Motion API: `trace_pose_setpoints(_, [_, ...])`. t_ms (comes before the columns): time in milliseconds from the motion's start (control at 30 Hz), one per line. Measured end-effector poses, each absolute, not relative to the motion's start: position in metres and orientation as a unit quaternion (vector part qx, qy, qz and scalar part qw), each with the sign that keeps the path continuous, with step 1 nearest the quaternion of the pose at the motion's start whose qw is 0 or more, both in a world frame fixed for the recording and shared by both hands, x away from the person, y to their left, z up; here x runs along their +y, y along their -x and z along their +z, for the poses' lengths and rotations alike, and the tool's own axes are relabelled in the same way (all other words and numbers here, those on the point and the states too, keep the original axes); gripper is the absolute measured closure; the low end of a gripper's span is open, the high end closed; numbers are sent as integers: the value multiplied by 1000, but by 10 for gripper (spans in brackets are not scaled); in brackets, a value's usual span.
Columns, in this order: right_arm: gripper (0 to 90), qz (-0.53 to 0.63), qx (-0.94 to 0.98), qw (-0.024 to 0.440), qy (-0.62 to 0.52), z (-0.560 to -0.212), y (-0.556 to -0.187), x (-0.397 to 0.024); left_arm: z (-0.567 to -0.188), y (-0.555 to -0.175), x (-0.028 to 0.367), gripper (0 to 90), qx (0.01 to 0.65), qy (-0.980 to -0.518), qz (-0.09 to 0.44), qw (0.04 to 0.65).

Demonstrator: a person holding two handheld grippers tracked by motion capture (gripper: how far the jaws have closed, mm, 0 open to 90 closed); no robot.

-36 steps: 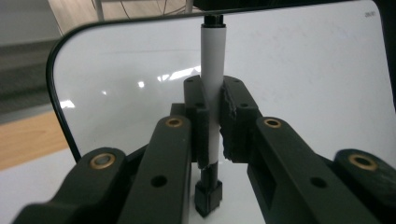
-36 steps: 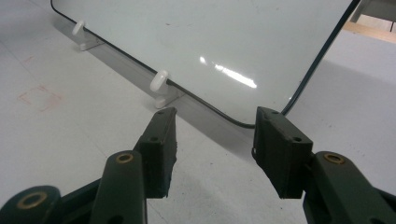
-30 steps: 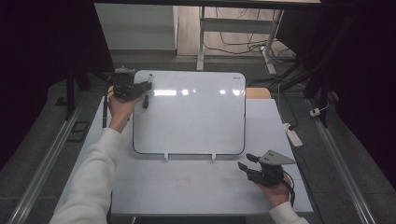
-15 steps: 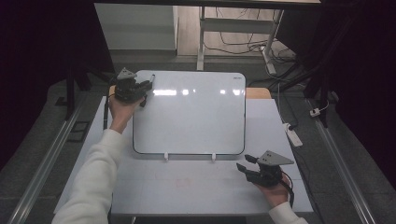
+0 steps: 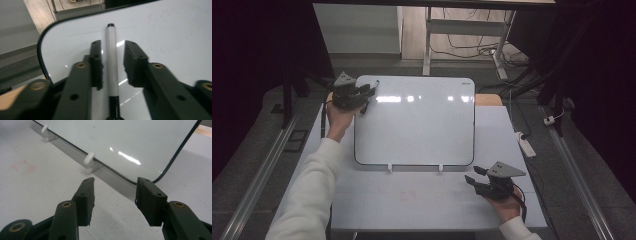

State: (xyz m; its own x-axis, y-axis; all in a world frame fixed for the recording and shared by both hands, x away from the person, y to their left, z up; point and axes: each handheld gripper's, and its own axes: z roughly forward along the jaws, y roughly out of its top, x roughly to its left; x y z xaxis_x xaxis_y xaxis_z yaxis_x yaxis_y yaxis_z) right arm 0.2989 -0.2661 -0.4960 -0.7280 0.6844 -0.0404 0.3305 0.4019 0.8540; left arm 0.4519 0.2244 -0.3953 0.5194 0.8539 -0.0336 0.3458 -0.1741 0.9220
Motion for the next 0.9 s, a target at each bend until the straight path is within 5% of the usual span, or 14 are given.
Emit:
trace_pose_setpoints(267, [484,439,819,207,-305,-497,-300,-268,-383,-421,222,471,379,-754,244,478])
trace_pose_setpoints(900, [470,449,813,217,-302,-494,-302,-283,-444,-289,242,344,379,-778,151,478])
